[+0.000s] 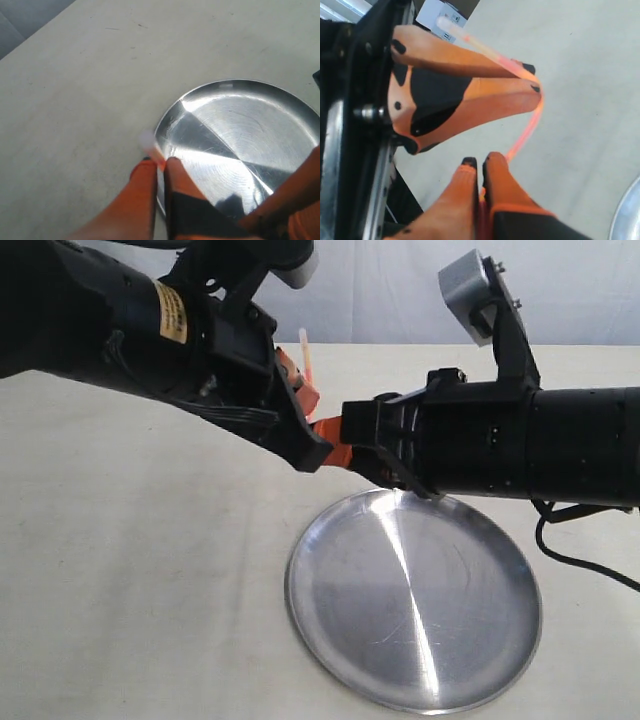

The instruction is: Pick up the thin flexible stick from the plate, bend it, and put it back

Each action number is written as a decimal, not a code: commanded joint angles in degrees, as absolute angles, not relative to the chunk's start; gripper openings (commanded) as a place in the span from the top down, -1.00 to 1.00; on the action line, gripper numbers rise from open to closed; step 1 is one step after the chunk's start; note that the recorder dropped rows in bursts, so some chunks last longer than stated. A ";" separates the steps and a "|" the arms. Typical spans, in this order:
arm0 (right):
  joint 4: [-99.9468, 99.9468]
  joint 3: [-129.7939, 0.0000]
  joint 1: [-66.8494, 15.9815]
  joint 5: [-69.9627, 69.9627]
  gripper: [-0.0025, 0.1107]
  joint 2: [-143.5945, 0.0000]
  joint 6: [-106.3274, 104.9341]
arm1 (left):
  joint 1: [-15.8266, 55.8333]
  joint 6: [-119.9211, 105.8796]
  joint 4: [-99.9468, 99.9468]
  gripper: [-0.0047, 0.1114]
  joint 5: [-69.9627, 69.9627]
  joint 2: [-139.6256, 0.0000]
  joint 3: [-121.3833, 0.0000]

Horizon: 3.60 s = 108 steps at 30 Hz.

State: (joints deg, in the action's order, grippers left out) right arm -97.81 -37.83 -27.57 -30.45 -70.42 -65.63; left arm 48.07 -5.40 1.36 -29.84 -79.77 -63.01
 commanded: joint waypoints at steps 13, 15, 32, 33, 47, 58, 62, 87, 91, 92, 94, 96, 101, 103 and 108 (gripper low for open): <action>-94.19 -38.40 -28.80 -32.41 0.97 -69.58 -67.54 | 42.83 -5.11 -4.78 0.92 -30.80 -79.68 -62.54; -94.19 -38.40 -28.80 -32.41 0.97 -69.58 -68.17 | 42.17 -7.74 -7.84 0.92 -30.80 -79.68 -62.31; -94.03 -38.40 -28.80 -34.49 0.97 -69.58 -76.10 | 42.17 -22.71 -28.08 0.92 -31.95 -79.68 -62.18; -93.70 -38.40 -28.80 -34.52 0.97 -69.58 -76.10 | 42.17 -22.71 -28.08 0.92 -31.95 -79.68 -62.18; -81.79 -38.40 -28.70 -25.31 0.97 -69.58 -64.23 | 21.25 -28.53 -25.69 0.90 -50.39 -79.68 -62.18; -80.93 -38.40 -28.70 -31.87 0.97 -69.58 -57.13 | 20.99 -49.95 -34.91 -0.22 -56.79 -79.68 -62.18; -80.93 -38.51 -28.70 -30.13 0.97 -69.58 -55.45 | 21.22 -50.89 -34.26 -0.33 -58.04 -79.68 -62.18; -86.51 -38.63 -28.70 -39.47 0.97 -69.58 -55.85 | 32.11 -65.34 -34.09 0.86 -48.14 -79.59 -52.49; -84.97 -38.63 -28.70 -37.82 0.97 -69.58 -56.20 | 32.11 -65.15 -42.18 0.91 -49.07 -78.33 -52.49; -84.69 -38.63 -28.70 -37.41 0.97 -69.58 -56.20 | 32.11 -65.15 -43.91 0.91 -49.53 -78.20 -52.49; -84.71 -38.63 -28.70 -36.38 0.97 -69.58 -56.20 | 32.11 -65.15 -46.20 0.91 -50.46 -77.96 -52.49; -84.71 -38.63 -28.70 -36.28 0.97 -69.58 -56.33 | 32.11 -65.15 -47.97 0.91 -50.46 -77.96 -52.38; -84.19 -38.63 -28.70 -35.47 0.97 -69.58 -56.87 | 32.11 -65.15 -53.49 0.91 -50.46 -77.96 -52.38; -83.82 -38.63 -28.70 -35.57 0.97 -69.58 -56.90 | 32.11 -65.15 -55.90 0.91 -50.35 -77.96 -52.38; -83.84 -38.63 -28.70 -36.00 0.97 -69.58 -56.90 | 32.11 -65.15 -59.48 0.91 -49.02 -77.96 -52.38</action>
